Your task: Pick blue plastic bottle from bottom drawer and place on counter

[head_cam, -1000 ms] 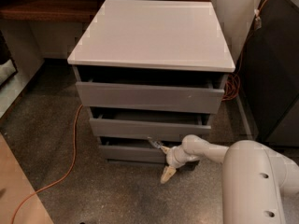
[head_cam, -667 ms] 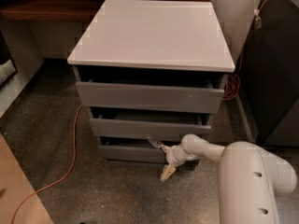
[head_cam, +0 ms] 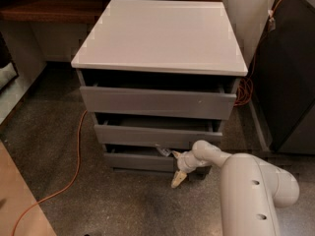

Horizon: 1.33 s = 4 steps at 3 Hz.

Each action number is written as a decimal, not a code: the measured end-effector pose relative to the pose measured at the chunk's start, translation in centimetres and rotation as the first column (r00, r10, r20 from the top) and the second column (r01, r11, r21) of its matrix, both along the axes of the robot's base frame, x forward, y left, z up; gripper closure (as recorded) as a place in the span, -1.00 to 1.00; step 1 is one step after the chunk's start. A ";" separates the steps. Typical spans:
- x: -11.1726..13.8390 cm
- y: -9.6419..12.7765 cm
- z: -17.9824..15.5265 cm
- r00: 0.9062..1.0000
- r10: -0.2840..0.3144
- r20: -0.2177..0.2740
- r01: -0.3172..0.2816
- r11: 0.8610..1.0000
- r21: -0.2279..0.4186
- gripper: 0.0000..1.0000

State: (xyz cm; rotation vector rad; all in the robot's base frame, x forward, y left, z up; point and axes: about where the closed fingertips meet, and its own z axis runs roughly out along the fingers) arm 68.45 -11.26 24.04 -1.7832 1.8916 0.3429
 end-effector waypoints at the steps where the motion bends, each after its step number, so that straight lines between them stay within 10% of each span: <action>1: 0.7 -0.5 -1.6 0.999 -0.025 0.021 0.025 1.000 -0.006 -1.00; 4: 3.5 -0.9 -4.3 0.994 -0.082 0.075 0.082 0.997 0.002 -1.00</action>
Offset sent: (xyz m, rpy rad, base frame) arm 0.0382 -0.0181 -0.0370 -0.0019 -0.0930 -0.0936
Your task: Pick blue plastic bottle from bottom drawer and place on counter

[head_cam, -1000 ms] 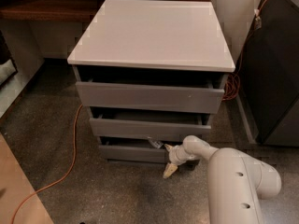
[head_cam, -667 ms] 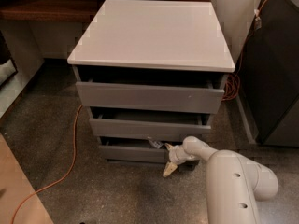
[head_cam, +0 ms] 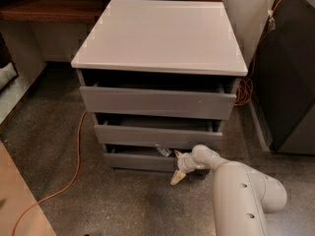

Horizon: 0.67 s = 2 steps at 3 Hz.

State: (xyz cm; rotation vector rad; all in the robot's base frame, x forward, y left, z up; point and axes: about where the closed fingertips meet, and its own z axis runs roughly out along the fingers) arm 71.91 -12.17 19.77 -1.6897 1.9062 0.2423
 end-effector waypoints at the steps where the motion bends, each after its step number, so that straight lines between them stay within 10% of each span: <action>1: 0.1 0.1 -0.8 1.000 -0.009 -0.014 0.009 1.000 -0.005 -0.72; 2: -0.3 0.4 -1.0 1.000 -0.011 -0.021 0.011 1.000 -0.005 -0.24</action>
Offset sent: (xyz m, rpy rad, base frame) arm -0.0054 0.0031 -0.0078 -0.0049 0.0218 -0.0169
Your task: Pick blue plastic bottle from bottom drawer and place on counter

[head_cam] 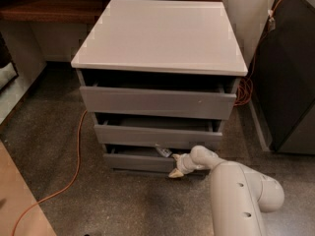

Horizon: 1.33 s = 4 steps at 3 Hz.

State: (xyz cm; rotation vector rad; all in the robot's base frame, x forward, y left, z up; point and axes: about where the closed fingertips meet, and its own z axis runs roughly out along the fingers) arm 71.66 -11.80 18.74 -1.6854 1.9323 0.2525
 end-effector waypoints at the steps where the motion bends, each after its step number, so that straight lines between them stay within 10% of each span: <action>1: -1.1 0.2 0.2 1.000 0.003 0.002 -0.003 1.000 -0.005 0.36; 2: -1.7 0.2 0.5 1.000 0.005 0.003 -0.005 1.000 -0.008 0.83; 4: -4.9 1.1 -0.4 0.999 0.010 -0.034 -0.010 1.000 0.003 1.00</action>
Offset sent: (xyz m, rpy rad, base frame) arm -0.0306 -0.0010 0.0132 -0.0173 -0.0136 0.0026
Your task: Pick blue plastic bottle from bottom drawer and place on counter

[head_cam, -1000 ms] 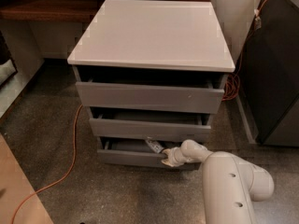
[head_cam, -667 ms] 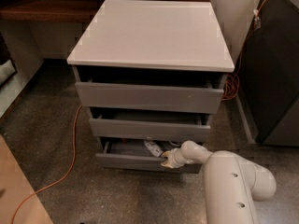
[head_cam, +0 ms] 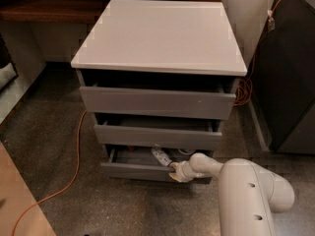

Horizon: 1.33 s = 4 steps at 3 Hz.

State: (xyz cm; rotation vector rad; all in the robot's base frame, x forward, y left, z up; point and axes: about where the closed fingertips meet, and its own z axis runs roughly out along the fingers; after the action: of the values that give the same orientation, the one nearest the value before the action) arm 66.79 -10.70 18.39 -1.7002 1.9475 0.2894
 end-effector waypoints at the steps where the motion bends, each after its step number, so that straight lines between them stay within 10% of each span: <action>1: 0.0 0.0 0.3 1.000 0.000 0.000 0.000 1.000 0.000 1.00; 4: -1.4 0.5 -0.1 1.000 0.008 -0.024 -0.008 1.000 0.002 1.00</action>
Offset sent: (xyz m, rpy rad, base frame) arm -0.0598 0.0171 -0.0239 0.0213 0.0821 0.0119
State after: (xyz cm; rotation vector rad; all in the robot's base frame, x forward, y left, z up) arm 65.35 -10.15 18.28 -1.7118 1.9573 0.3158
